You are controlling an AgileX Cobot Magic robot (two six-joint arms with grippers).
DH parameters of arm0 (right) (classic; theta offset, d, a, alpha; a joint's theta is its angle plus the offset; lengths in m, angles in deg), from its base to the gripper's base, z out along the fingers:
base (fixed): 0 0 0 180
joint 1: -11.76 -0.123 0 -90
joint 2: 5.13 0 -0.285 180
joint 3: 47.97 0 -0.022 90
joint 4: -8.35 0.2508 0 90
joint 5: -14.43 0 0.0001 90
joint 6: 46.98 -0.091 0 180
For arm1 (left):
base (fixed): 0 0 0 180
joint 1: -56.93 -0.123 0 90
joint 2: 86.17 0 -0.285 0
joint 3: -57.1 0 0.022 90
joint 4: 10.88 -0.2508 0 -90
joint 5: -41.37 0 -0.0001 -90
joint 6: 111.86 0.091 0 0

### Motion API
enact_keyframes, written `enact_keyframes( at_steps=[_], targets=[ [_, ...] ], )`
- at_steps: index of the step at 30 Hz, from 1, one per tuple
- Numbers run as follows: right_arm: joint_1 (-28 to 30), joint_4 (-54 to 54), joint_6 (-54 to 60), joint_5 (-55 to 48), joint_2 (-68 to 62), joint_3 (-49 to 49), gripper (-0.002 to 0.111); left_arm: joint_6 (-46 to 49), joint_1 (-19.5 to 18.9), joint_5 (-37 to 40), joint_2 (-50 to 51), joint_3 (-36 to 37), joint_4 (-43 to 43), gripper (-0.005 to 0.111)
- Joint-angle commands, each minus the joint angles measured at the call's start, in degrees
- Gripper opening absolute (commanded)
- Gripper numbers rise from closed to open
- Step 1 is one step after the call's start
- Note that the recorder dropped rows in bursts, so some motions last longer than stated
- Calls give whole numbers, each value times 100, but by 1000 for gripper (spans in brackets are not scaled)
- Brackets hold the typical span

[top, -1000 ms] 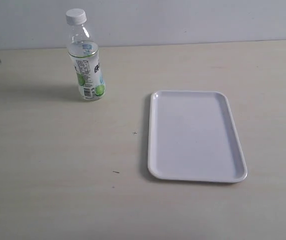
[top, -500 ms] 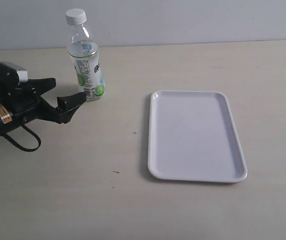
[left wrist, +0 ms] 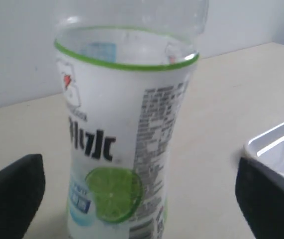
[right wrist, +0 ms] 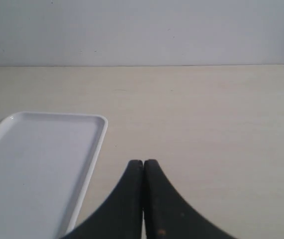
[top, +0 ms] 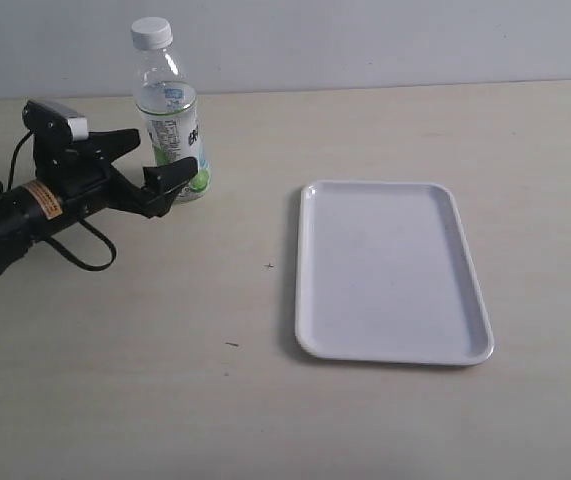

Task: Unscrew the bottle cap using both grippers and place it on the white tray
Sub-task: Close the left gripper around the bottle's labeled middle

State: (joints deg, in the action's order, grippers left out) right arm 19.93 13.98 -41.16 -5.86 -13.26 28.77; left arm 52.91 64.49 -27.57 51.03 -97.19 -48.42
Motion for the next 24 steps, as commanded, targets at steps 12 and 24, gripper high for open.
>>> enact_keyframes(
  at_steps=[12, 24],
  targets=[
    [15, 15, 3, 30, 34, 13, 0, -13, 581, 968, 509, -903, 688, 105],
    [15, 15, -9, 51, 34, 13, 0, 44, 581, 668, 792, -1063, 782, 105]
  ],
)
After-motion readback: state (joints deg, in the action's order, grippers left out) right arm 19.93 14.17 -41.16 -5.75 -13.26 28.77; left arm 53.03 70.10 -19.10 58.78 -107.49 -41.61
